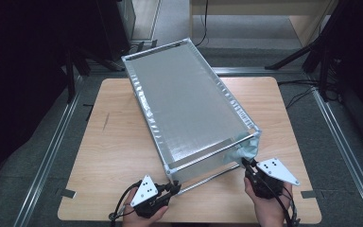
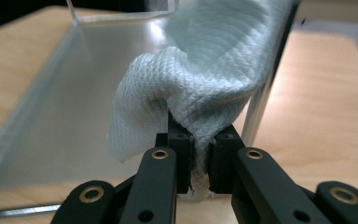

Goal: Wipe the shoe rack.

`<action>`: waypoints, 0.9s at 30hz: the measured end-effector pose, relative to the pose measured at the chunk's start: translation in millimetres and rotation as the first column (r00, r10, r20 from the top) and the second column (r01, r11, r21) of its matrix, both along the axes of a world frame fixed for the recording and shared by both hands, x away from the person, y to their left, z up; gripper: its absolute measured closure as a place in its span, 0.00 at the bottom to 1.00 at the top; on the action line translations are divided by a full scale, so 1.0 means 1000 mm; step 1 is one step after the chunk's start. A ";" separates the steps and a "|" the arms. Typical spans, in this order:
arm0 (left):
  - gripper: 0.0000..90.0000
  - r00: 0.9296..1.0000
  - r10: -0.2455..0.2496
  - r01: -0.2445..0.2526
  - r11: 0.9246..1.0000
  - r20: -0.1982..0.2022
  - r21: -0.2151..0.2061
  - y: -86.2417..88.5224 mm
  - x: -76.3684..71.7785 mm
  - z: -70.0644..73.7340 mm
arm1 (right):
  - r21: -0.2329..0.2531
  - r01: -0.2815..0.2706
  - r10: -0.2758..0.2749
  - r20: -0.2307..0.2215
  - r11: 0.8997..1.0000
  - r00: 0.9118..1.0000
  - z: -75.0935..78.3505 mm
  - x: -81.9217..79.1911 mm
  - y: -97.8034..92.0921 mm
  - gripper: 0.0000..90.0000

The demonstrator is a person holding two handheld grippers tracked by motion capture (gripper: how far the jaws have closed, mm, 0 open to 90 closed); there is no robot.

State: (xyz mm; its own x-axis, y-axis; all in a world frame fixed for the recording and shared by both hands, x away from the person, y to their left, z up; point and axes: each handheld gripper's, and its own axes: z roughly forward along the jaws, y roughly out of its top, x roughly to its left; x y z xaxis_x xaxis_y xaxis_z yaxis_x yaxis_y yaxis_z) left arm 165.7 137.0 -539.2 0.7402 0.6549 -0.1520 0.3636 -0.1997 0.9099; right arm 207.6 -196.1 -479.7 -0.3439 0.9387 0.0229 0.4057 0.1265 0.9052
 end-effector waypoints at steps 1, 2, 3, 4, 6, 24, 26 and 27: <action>0.89 1.000 0.000 0.000 1.000 0.000 0.000 0.000 0.000 0.000 | 0.000 0.000 0.000 0.000 1.000 1.000 0.000 0.000 0.000 0.91; 0.89 1.000 0.000 0.000 1.000 0.000 0.000 0.000 0.000 0.000 | -0.007 -0.003 0.003 -0.018 1.000 1.000 -0.006 0.002 0.001 0.91; 0.89 1.000 0.000 0.000 1.000 0.000 0.000 0.000 0.000 0.000 | -0.015 -0.008 0.007 -0.041 1.000 0.999 -0.014 0.005 0.002 0.91; 0.89 1.000 0.000 0.000 1.000 0.000 0.000 0.000 0.000 0.000 | -0.022 -0.011 0.010 -0.055 1.000 0.998 -0.018 0.007 0.003 0.91; 0.89 1.000 0.000 0.000 1.000 -0.001 -0.001 0.000 0.000 0.000 | -0.048 -0.019 0.013 -0.106 0.999 0.994 -0.035 0.014 0.006 0.91; 0.79 1.000 0.002 -0.002 1.000 0.006 0.025 0.001 -0.005 0.010 | -0.143 -0.064 0.036 -0.188 0.988 0.982 -0.066 0.026 0.019 0.90; 0.78 1.000 0.005 -0.006 1.000 0.026 0.024 0.003 -0.009 0.016 | -0.146 -0.064 0.035 -0.189 0.987 0.981 -0.066 0.027 0.019 0.90; 0.77 0.999 0.003 -0.004 1.000 0.040 0.023 0.004 -0.012 0.021 | -0.145 -0.062 0.034 -0.191 0.987 0.981 -0.066 0.027 0.019 0.90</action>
State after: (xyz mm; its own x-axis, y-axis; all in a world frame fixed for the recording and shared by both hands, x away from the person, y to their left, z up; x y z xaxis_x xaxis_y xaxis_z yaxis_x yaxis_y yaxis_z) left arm 153.8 141.4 -517.8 0.7428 0.6609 -0.1071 0.3281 -0.2198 0.9187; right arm 234.6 -177.5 -545.6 -0.3917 0.9188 -0.0485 0.5562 0.2784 0.7830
